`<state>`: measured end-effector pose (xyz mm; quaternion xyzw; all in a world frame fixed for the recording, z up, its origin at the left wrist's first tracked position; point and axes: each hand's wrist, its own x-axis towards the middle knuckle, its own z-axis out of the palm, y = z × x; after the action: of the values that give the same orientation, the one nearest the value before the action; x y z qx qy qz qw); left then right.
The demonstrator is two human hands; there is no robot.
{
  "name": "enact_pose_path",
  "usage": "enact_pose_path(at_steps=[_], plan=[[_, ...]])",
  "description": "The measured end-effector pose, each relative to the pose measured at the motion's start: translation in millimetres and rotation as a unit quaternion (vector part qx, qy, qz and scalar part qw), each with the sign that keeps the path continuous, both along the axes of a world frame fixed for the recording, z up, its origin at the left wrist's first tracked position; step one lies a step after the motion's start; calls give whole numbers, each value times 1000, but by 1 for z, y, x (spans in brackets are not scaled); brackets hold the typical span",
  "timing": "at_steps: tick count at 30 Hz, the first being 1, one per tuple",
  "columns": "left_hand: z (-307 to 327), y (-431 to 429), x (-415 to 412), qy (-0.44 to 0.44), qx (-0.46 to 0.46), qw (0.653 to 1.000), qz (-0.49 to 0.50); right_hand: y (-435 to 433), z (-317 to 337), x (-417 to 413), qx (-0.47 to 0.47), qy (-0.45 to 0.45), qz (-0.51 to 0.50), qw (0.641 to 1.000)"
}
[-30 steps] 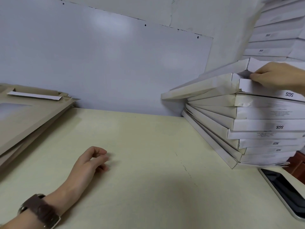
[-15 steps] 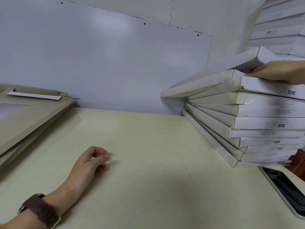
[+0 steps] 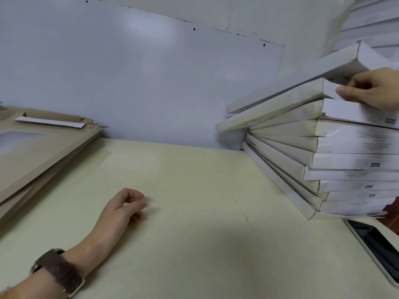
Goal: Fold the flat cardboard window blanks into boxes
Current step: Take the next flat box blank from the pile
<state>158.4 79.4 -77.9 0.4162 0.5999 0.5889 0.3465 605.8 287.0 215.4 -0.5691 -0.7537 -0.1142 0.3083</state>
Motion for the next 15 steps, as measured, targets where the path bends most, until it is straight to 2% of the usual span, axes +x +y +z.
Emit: enact_pose_path(at_steps=[4, 8, 9, 13, 15], plan=[[-1, 1, -1, -3, 1, 1000, -1, 13, -17, 0, -5, 9, 5, 1000], [-2, 2, -2, -5, 2, 1000, -3, 26, -3, 27, -41, -3, -47, 998], [-2, 2, -2, -4, 3, 1000, -3, 24, 0, 31, -33, -10, -63, 997], [-3, 2, -3, -6, 5, 1000, -4, 35, -17, 21, 36, 52, -59, 996], [-3, 2, -4, -8, 5, 1000, -2, 31, -17, 18, 34, 41, -43, 998]])
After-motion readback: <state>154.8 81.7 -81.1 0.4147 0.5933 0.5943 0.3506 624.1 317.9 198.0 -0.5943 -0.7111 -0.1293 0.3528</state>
